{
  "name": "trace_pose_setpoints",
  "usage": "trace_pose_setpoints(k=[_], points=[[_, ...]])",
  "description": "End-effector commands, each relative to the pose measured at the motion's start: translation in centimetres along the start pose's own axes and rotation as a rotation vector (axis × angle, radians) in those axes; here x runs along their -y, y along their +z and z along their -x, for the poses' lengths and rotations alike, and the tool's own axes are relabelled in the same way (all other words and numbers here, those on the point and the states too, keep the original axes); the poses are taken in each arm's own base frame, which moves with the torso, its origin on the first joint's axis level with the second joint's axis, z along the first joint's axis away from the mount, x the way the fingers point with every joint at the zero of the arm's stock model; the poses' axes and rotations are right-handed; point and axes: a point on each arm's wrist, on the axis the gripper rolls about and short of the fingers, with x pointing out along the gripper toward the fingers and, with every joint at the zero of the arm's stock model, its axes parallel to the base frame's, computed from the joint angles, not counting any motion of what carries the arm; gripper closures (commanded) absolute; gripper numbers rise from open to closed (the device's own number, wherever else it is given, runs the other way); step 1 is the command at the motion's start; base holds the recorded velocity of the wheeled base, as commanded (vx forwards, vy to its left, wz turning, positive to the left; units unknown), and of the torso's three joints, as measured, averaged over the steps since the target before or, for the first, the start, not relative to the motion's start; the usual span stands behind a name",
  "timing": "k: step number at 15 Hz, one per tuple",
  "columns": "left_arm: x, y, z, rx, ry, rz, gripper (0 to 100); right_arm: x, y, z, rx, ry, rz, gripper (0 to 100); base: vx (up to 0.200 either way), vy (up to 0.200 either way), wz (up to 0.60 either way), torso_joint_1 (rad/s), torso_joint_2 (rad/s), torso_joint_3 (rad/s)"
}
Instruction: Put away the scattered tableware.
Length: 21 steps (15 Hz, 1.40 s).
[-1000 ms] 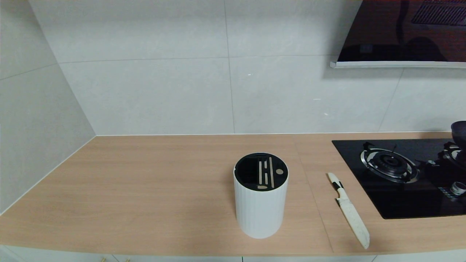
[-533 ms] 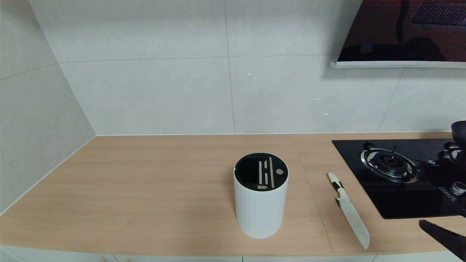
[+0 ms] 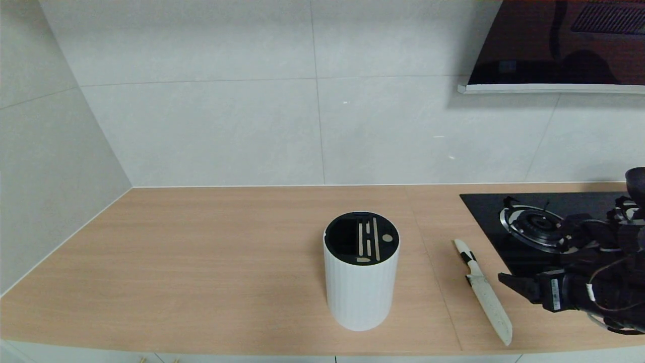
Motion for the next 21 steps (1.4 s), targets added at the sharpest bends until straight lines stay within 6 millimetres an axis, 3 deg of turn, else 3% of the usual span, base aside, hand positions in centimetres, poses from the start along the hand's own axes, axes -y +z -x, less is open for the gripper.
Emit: trace_pose_setpoints(k=[1,3,11,21], points=[[0.0,0.0,0.0,0.000,0.001,0.000,0,0.3,-0.8,-3.9,-0.083,-0.014,-0.003,0,0.000,0.000,0.00,0.000,0.00,0.000],[0.0,0.0,0.0,0.000,0.001,0.000,0,0.4,-0.8,-6.5,-0.078,-0.063,0.027,0,0.000,0.000,0.00,0.000,0.00,0.000],[0.0,0.0,0.0,0.000,0.001,0.000,0,0.3,-2.7,-12.4,-0.104,-0.109,0.044,0,0.000,0.000,0.00,0.000,0.00,0.000],[0.0,0.0,0.0,0.000,0.001,-0.001,0,0.7,-4.7,-15.7,-0.149,-0.133,0.039,0,0.000,0.000,0.00,0.000,0.00,0.000]])
